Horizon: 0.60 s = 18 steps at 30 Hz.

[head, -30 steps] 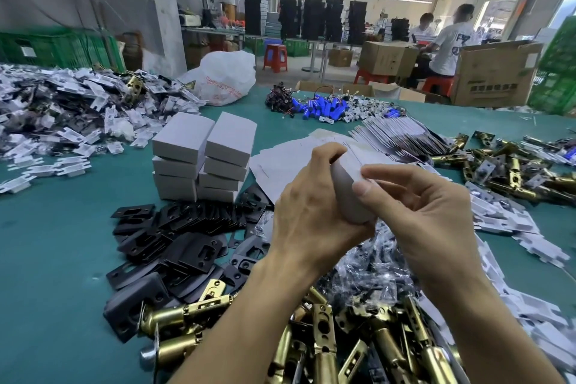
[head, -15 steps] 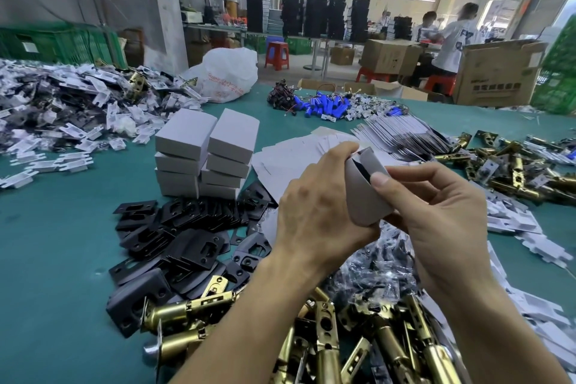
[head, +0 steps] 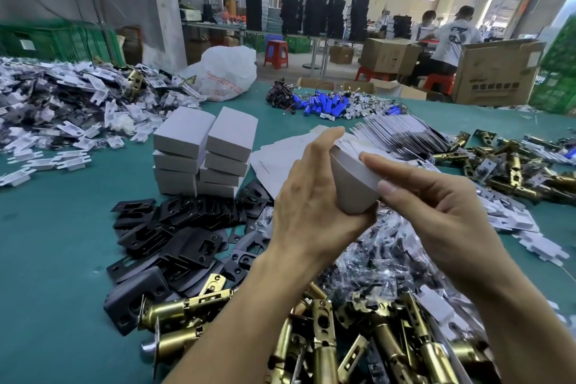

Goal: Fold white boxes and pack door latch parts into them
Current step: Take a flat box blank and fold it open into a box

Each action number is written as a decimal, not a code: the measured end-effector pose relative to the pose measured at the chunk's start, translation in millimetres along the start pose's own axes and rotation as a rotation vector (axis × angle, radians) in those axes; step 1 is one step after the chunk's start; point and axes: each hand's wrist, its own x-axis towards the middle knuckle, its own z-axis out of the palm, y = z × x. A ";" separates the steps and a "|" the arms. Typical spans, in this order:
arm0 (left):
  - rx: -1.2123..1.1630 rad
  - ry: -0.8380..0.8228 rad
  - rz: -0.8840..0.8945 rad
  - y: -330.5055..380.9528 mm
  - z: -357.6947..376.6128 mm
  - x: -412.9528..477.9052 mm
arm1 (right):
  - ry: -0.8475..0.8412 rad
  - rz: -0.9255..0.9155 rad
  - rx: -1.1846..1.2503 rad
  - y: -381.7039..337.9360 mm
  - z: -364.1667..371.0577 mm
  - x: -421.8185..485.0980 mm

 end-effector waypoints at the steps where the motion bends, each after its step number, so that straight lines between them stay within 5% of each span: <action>1: -0.023 0.003 0.007 1.0 -0.8 0.1 | -0.012 -0.011 0.017 -0.1 -2.4 -0.3; 11: -0.092 -0.055 0.034 3.1 -4.8 0.2 | 0.097 -0.213 0.100 9.9 0.6 -1.6; 15: -0.003 -0.035 0.064 1.8 -2.4 0.9 | 0.048 -0.243 -0.135 23.5 14.0 -0.8; 18: -0.035 0.006 0.032 -0.3 -2.6 1.9 | 0.042 -0.284 -0.061 29.1 20.4 -0.6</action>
